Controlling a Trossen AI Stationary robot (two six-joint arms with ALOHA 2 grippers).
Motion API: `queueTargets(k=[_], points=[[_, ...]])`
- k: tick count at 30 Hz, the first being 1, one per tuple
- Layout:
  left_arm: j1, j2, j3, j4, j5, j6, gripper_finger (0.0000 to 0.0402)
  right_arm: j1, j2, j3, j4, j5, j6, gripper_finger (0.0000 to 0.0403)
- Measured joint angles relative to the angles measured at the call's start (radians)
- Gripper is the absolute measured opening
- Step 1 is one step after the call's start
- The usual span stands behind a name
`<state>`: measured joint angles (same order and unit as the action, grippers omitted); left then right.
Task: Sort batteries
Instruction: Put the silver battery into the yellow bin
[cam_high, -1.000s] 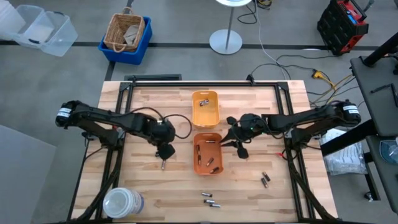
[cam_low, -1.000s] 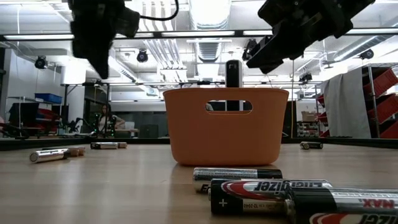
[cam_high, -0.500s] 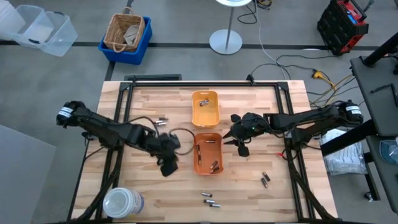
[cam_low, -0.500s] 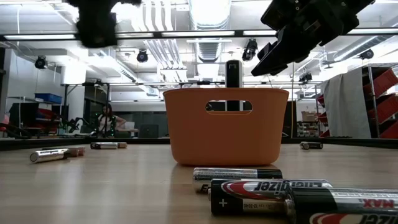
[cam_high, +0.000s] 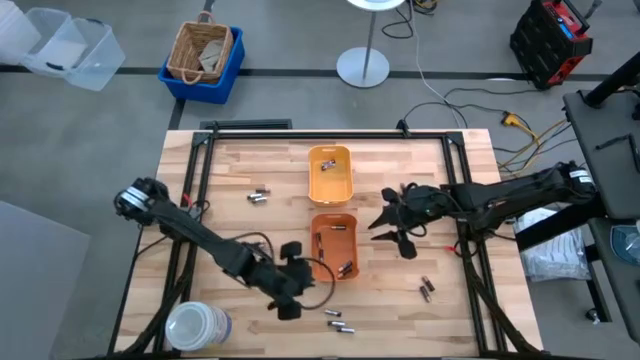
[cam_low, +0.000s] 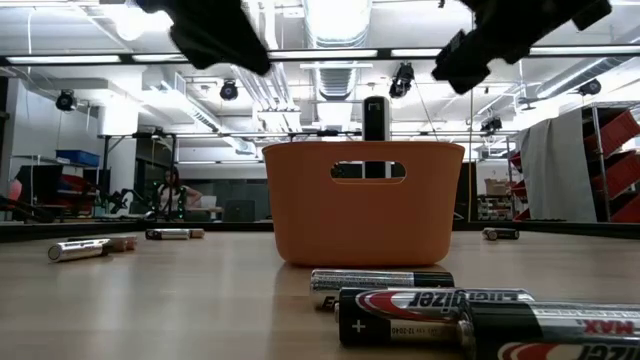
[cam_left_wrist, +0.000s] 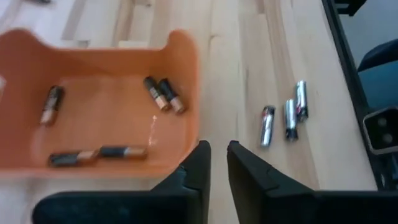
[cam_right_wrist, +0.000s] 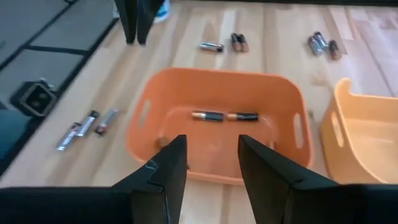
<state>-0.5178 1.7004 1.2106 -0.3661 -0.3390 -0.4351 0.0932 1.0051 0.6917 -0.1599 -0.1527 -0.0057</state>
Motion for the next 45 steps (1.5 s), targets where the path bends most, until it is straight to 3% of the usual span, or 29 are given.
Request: queueTargets(k=[7, 10, 16, 28, 45], points=[[-0.029, 0.190, 0.217, -0.088, 0.025, -0.013, 0.0077, 0.074, -0.036, -0.016, 0.001, 0.000, 0.039, 0.0129], [-0.048, 0.246, 0.304, -0.161, -0.012, -0.022, 0.0092, 0.102, -0.039, -0.020, 0.002, 0.000, 0.048, 0.0128], [-0.065, 0.345, 0.405, -0.220, -0.037, -0.019, 0.0115, 0.135, -0.041, -0.023, 0.002, 0.001, 0.060, 0.0135], [-0.075, 0.452, 0.412, -0.205, -0.010, -0.057, 0.0123, 0.147, -0.040, -0.027, 0.009, 0.001, 0.075, 0.0137], [-0.077, 0.495, 0.412, -0.173, -0.010, -0.011, 0.0124, 0.147, -0.039, -0.033, 0.017, 0.001, 0.078, 0.0145]])
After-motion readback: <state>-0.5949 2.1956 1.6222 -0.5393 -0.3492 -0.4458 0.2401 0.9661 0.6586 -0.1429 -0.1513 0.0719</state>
